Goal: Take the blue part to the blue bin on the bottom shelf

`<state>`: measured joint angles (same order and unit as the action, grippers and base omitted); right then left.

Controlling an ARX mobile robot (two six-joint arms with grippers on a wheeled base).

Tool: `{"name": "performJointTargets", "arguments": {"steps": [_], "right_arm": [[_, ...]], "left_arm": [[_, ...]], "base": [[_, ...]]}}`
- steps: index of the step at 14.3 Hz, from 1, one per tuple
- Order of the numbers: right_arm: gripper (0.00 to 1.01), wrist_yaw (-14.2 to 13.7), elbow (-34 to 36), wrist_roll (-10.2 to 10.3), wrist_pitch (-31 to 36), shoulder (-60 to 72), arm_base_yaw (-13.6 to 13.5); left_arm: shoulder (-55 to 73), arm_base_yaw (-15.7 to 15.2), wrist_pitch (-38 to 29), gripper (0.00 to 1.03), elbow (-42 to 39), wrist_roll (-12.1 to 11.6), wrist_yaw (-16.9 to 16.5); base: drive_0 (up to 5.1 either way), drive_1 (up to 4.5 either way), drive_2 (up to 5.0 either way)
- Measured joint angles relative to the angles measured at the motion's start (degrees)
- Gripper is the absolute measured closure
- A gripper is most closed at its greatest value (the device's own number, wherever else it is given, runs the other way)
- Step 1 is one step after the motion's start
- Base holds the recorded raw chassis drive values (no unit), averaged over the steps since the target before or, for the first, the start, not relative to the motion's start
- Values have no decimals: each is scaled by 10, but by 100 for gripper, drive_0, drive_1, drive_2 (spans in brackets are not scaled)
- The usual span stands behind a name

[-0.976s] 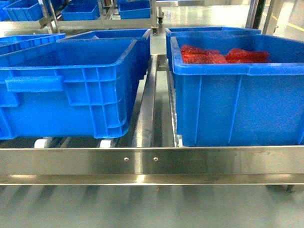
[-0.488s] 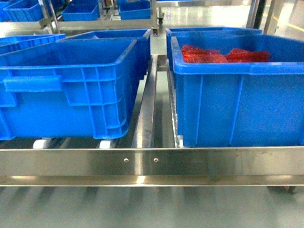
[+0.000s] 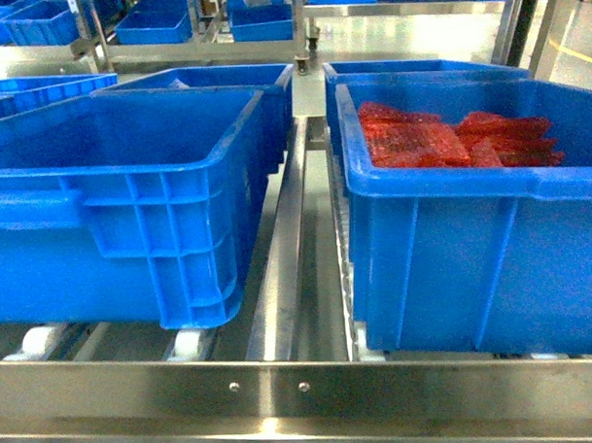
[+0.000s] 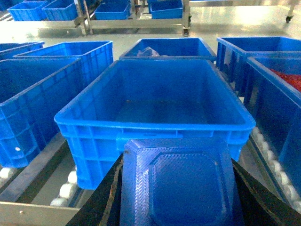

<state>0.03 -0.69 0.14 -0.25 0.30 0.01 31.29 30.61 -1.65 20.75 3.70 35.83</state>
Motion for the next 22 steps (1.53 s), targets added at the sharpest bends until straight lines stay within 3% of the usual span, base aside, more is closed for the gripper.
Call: {"name": "performJointTargets", "arguments": {"steps": [22], "right_arm": [[3,0,0,0,0,0,0]], "left_arm": [[2,0,-1,60,0,0,0]], "base": [[2,410,-405]]}}
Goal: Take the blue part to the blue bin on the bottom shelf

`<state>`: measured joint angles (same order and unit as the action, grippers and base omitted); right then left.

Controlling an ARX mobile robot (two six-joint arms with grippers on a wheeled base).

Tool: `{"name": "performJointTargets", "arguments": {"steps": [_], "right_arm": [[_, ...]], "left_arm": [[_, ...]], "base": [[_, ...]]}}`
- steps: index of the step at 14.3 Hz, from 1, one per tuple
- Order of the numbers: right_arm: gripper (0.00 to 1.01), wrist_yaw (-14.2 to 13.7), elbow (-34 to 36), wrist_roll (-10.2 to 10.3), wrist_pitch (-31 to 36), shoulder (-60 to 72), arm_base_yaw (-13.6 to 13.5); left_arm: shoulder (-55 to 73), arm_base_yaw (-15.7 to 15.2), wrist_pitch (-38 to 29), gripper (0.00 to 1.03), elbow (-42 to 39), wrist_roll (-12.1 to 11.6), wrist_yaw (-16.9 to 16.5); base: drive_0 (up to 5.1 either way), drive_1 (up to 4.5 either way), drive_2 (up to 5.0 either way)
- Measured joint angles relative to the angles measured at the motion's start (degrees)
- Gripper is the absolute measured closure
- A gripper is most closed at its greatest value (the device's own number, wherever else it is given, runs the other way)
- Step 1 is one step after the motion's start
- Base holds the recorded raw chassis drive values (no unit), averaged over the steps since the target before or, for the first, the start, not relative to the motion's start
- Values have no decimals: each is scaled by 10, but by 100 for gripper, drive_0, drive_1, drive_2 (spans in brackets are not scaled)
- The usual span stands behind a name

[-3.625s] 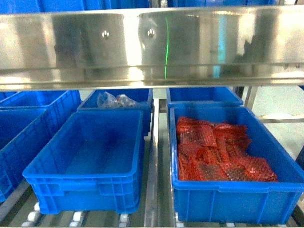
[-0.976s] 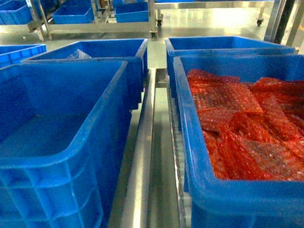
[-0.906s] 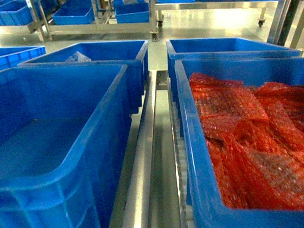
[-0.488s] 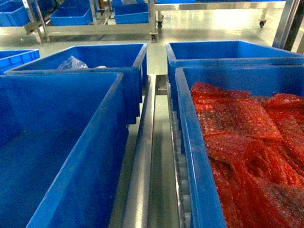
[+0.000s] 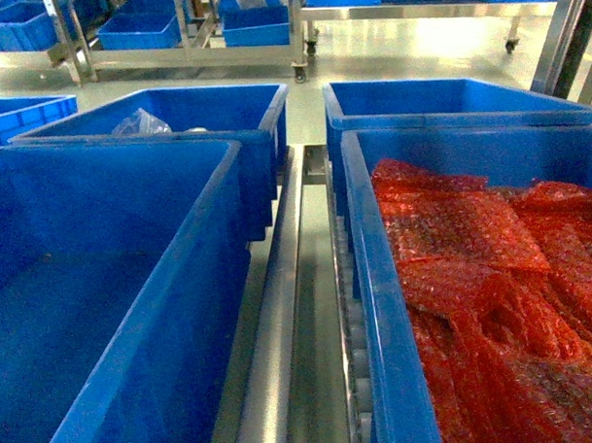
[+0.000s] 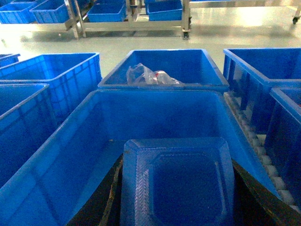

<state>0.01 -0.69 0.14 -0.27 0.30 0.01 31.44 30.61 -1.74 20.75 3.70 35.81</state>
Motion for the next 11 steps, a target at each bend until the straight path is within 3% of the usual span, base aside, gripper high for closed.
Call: {"name": "performJointTargets", "arguments": {"steps": [11], "right_arm": [[3,0,0,0,0,0,0]], "left_arm": [[0,0,0,60,0,0,0]], "base": [[2,410,-405]]}}
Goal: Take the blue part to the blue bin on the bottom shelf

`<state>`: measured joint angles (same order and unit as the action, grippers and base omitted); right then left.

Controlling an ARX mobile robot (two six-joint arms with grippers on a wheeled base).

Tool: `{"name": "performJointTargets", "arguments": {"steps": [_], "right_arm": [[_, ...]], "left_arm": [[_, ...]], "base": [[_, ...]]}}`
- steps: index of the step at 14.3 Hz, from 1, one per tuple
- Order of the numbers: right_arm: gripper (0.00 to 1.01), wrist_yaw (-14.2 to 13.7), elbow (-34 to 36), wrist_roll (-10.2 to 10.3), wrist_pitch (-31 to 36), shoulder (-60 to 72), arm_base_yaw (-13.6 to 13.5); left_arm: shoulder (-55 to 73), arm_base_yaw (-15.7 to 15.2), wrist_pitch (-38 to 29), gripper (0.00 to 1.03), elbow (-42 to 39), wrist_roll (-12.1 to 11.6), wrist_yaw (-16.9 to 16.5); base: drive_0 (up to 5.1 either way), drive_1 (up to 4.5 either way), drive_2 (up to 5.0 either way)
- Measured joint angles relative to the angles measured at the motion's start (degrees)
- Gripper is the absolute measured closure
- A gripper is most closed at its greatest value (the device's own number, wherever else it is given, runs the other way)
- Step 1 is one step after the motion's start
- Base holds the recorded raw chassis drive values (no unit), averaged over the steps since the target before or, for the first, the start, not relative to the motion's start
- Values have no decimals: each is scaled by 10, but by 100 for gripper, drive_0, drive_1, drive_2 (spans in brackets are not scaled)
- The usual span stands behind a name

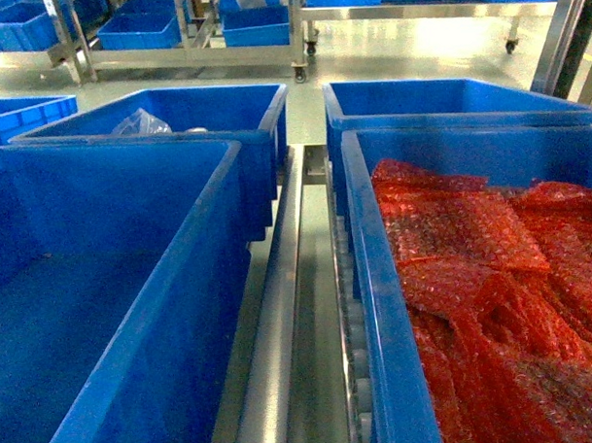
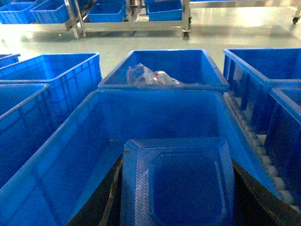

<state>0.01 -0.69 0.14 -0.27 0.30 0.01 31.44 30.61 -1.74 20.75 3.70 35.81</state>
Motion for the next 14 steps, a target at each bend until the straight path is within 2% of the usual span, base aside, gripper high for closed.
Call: {"name": "performJointTargets", "arguments": {"steps": [8,14], "right_arm": [[3,0,0,0,0,0,0],[3,0,0,0,0,0,0]], "left_arm": [[0,0,0,60,0,0,0],[0,0,0,60,0,0,0]], "base": [[2,410,-405],[0,0,0]]}}
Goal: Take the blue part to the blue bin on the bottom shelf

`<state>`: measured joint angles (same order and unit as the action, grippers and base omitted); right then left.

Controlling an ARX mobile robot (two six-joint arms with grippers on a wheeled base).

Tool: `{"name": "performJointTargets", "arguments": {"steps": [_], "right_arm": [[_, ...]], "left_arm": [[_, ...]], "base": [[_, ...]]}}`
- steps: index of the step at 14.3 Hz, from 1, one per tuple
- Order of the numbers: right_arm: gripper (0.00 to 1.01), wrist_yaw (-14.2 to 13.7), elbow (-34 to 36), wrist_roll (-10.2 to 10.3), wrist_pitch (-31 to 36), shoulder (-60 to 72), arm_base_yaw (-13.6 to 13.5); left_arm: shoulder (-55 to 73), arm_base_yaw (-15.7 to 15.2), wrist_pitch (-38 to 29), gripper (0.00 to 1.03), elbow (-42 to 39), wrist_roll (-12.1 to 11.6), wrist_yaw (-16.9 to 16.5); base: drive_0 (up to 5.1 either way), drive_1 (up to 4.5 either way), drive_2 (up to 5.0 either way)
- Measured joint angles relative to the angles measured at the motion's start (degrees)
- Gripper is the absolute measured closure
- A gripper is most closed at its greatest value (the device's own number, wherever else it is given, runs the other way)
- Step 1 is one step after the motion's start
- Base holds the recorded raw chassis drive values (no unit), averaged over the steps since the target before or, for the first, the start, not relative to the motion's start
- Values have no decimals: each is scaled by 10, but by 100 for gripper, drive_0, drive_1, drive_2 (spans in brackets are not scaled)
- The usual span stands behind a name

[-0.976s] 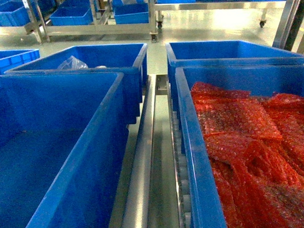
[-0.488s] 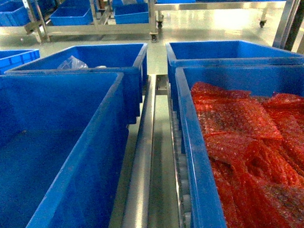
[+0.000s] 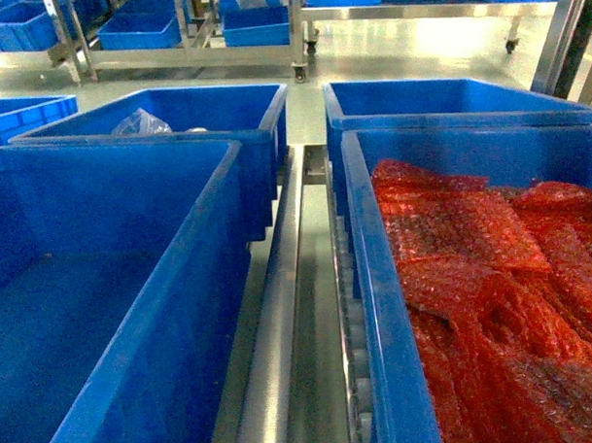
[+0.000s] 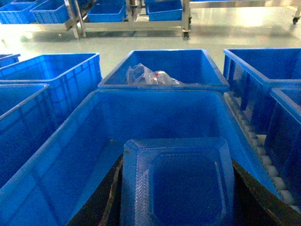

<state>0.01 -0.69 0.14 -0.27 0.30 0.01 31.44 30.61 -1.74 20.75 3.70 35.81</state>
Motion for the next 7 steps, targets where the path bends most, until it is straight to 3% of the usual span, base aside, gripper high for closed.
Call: {"name": "performJointTargets", "arguments": {"steps": [7], "right_arm": [[3,0,0,0,0,0,0]], "left_arm": [[0,0,0,60,0,0,0]], "base": [[0,0,0]]}}
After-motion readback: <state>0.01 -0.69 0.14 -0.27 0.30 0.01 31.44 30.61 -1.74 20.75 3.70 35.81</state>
